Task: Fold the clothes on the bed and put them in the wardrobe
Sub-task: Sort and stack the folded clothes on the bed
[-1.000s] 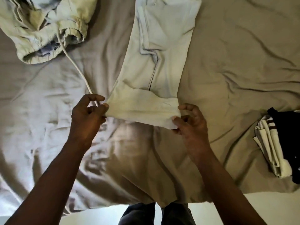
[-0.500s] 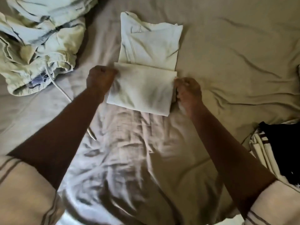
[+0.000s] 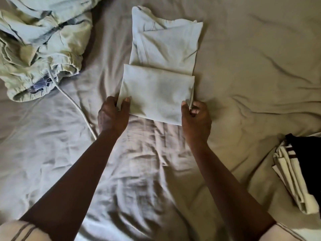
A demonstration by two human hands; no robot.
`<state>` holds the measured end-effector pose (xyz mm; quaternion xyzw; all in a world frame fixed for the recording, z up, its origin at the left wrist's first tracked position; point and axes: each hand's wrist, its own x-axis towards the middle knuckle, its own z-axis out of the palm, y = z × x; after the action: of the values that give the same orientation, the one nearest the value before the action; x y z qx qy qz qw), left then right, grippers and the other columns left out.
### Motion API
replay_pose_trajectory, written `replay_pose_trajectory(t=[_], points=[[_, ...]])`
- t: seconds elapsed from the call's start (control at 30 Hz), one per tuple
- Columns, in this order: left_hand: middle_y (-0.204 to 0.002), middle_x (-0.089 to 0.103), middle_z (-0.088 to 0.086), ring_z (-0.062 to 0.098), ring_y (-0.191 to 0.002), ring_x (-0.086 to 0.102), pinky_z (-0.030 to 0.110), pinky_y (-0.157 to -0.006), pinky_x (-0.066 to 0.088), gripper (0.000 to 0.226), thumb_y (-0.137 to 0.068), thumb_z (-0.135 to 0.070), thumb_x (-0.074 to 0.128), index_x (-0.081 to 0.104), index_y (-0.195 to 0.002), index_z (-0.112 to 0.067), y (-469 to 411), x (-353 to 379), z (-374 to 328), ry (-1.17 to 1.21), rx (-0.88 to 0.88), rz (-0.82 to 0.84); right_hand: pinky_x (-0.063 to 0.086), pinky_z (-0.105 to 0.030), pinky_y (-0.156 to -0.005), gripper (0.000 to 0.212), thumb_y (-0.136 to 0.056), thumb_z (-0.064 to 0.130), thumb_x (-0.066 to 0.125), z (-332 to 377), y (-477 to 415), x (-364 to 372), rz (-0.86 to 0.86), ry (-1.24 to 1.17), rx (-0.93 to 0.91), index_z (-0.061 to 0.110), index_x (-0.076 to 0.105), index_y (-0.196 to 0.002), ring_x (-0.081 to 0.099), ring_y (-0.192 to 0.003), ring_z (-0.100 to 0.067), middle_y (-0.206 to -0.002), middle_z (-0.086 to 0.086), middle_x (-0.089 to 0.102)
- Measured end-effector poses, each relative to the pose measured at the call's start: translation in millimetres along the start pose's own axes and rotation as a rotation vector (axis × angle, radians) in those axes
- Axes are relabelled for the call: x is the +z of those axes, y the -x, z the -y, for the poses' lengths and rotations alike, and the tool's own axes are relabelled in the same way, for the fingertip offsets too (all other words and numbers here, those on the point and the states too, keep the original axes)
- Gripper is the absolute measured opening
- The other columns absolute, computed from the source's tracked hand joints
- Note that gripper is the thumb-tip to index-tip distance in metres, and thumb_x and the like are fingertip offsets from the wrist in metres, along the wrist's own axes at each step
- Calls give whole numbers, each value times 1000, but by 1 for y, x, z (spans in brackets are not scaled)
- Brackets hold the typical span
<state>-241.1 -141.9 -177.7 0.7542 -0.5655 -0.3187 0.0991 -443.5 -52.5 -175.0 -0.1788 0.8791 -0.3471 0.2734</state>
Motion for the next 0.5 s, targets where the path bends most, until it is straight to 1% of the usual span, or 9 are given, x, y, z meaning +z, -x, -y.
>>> replay_pose_trajectory(t=[0.1, 0.17, 0.2, 0.27, 0.3, 0.37, 0.4, 0.43, 0.5], points=[[-104, 69, 14, 39, -103, 61, 35, -78, 37, 47, -100, -56, 54, 61, -110, -11, 0, -1, 2, 1, 30, -16, 39, -27, -70, 24, -101, 33, 63, 1, -6, 5, 64, -52, -21, 13, 76, -101, 57, -77, -15, -72, 11, 59], [-99, 66, 11, 39, -101, 61, 35, -77, 36, 46, -101, -55, 54, 61, -107, -10, 0, -1, 1, 3, 31, -17, 39, -31, -70, 28, -104, 27, 58, 0, -10, 5, 59, -108, 14, 10, 73, -87, 53, -73, -20, -68, 2, 56], [-97, 65, 10, 39, -101, 61, 35, -77, 35, 44, -101, -54, 54, 62, -106, -11, 0, -2, 0, 2, 24, -19, 39, -33, -70, 32, -104, 28, 56, 2, -11, 5, 59, -107, 39, 11, 68, -80, 52, -73, -22, -68, 0, 54], [-100, 68, 12, 40, -103, 61, 34, -77, 34, 41, -101, -53, 53, 62, -106, -13, 0, -4, -6, -1, 6, -36, 41, -34, -73, 38, -104, 41, 54, 7, -13, 4, 76, -70, 86, 17, 63, -76, 53, -77, -22, -72, 0, 55], [-102, 70, 13, 40, -103, 61, 34, -77, 34, 40, -102, -53, 51, 61, -106, -15, 1, -4, -8, 0, -4, -49, 40, -32, -71, 42, -103, 46, 55, 10, -14, 4, 91, -29, 76, 18, 61, -73, 52, -75, -19, -71, 3, 55], [-102, 70, 14, 41, -102, 61, 36, -76, 33, 37, -102, -53, 49, 58, -104, -17, 1, -5, -12, 12, -32, -81, 33, -30, -61, 50, -103, 42, 57, 15, -15, 7, 96, -16, 9, 17, 45, -62, 44, -61, -14, -60, 5, 44], [-100, 70, 15, 42, -100, 60, 37, -76, 34, 36, -103, -52, 48, 56, -103, -17, 2, -5, -15, 23, -45, -101, 30, -29, -57, 52, -105, 39, 55, 15, -17, 9, 83, -47, -10, 17, 39, -60, 40, -57, -13, -57, 5, 40], [-99, 69, 17, 43, -99, 60, 38, -76, 35, 34, -104, -51, 48, 54, -103, -16, 5, -5, -15, 39, -46, -119, 29, -29, -58, 51, -106, 38, 52, 14, -17, 11, 67, -60, -15, 17, 39, -61, 40, -58, -13, -59, 4, 40], [-100, 69, 21, 45, -100, 61, 42, -79, 38, 34, -105, -47, 48, 51, -106, -14, 7, -2, -17, 78, -30, -124, 34, -29, -67, 40, -107, 42, 49, 15, -18, 14, 37, -9, -12, 16, 50, -76, 52, -73, -19, -75, 0, 54]])
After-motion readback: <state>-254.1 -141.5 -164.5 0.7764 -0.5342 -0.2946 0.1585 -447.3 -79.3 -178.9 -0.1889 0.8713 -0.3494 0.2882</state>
